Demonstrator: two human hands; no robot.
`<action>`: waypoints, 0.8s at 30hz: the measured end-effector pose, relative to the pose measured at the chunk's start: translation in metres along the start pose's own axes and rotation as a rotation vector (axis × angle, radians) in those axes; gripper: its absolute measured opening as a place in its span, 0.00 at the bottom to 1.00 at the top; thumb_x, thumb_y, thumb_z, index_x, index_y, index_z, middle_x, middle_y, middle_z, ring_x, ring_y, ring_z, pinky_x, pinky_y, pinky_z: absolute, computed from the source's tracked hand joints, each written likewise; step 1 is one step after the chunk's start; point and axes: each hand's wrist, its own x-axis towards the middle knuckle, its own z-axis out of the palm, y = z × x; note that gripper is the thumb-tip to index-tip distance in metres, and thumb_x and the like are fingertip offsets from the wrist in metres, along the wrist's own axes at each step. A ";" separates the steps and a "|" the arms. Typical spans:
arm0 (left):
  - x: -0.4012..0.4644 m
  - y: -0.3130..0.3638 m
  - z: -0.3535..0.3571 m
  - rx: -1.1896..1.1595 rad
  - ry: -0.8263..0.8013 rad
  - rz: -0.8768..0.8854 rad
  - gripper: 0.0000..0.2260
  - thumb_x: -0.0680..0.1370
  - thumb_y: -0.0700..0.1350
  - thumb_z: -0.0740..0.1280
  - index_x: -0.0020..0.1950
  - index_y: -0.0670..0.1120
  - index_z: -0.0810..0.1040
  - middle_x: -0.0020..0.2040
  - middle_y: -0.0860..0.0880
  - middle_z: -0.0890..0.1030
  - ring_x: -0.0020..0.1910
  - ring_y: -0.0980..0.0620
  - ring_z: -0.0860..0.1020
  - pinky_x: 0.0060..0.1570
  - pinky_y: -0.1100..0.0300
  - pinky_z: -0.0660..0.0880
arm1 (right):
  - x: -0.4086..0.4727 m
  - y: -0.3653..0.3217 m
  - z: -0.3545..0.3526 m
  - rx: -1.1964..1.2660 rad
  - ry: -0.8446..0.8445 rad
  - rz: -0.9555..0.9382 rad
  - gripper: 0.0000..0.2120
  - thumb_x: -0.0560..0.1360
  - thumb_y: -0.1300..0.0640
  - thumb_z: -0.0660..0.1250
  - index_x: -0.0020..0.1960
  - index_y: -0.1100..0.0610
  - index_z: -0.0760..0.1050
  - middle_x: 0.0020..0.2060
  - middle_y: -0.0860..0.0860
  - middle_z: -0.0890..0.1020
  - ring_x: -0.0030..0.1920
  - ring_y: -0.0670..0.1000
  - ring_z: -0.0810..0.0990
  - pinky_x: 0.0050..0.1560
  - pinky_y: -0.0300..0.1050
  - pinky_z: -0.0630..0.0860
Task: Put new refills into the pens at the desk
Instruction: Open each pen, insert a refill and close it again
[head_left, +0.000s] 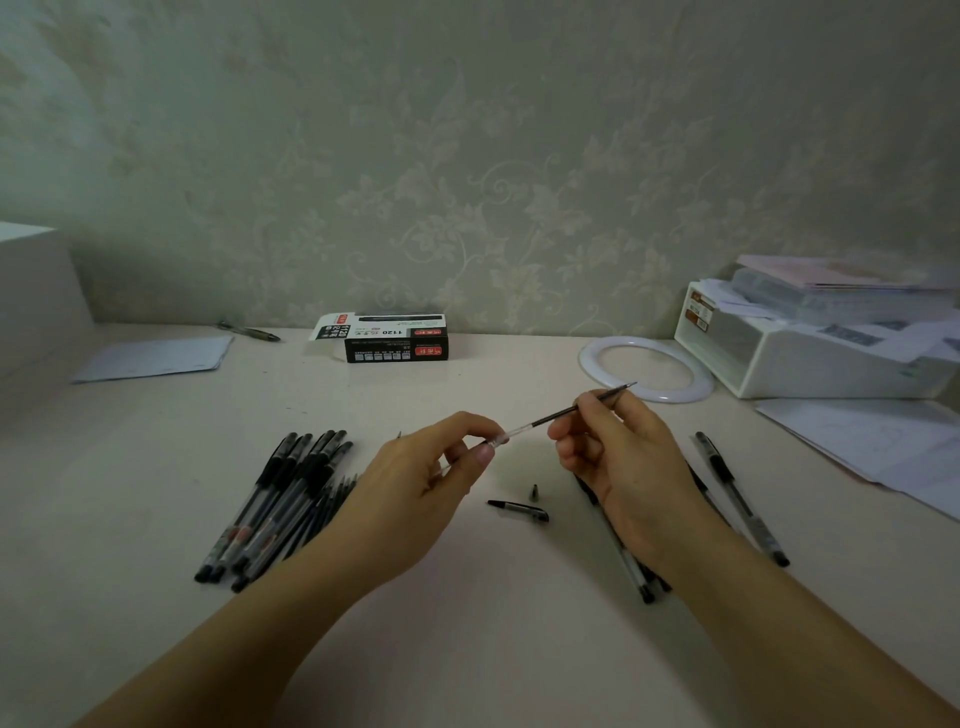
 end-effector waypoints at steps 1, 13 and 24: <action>0.000 0.000 0.000 0.003 -0.002 0.004 0.07 0.79 0.55 0.58 0.53 0.64 0.74 0.36 0.59 0.75 0.25 0.58 0.68 0.28 0.68 0.66 | 0.000 0.000 0.000 -0.041 -0.015 -0.022 0.07 0.82 0.59 0.61 0.48 0.60 0.74 0.34 0.53 0.82 0.32 0.47 0.78 0.35 0.38 0.77; 0.000 0.005 0.000 0.031 -0.004 0.013 0.09 0.81 0.51 0.60 0.60 0.61 0.68 0.37 0.60 0.75 0.27 0.61 0.73 0.30 0.73 0.68 | -0.006 0.017 -0.004 -1.133 -0.204 -0.432 0.10 0.75 0.47 0.70 0.55 0.48 0.80 0.44 0.42 0.76 0.39 0.43 0.77 0.42 0.29 0.70; -0.001 0.001 0.001 0.102 -0.086 0.025 0.11 0.81 0.51 0.57 0.60 0.66 0.72 0.39 0.65 0.75 0.34 0.66 0.74 0.35 0.75 0.68 | 0.002 0.020 -0.012 -1.263 -0.276 -0.406 0.05 0.77 0.59 0.69 0.49 0.54 0.83 0.41 0.46 0.77 0.41 0.43 0.73 0.42 0.27 0.66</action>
